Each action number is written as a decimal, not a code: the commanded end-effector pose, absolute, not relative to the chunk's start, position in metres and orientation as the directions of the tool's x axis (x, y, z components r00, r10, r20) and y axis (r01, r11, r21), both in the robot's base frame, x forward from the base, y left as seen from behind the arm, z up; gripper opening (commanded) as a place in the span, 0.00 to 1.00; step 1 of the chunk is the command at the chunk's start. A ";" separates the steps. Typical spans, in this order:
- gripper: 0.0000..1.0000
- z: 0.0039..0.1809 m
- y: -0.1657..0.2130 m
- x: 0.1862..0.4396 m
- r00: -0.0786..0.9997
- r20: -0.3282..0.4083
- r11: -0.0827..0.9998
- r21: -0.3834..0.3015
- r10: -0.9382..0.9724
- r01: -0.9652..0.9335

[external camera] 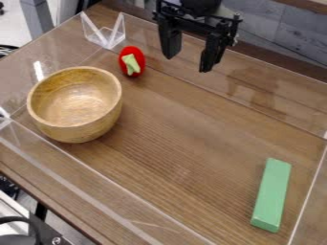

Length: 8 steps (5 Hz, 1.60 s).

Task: Move the red fruit to the right

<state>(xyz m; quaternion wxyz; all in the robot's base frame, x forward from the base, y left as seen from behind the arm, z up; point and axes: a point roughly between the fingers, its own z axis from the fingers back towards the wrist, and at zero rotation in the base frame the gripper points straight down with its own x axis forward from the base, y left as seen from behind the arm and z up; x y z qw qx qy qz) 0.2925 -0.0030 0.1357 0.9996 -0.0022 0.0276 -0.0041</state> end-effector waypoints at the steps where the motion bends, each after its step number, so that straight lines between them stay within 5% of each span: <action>1: 1.00 0.127 0.000 0.295 0.995 -0.069 0.997 -0.006 0.074 -0.074; 5: 1.00 0.140 0.104 0.329 0.915 -0.012 0.915 -0.018 0.403 -0.403; 8: 1.00 0.114 0.116 0.352 0.887 -0.043 0.888 0.012 0.459 -0.459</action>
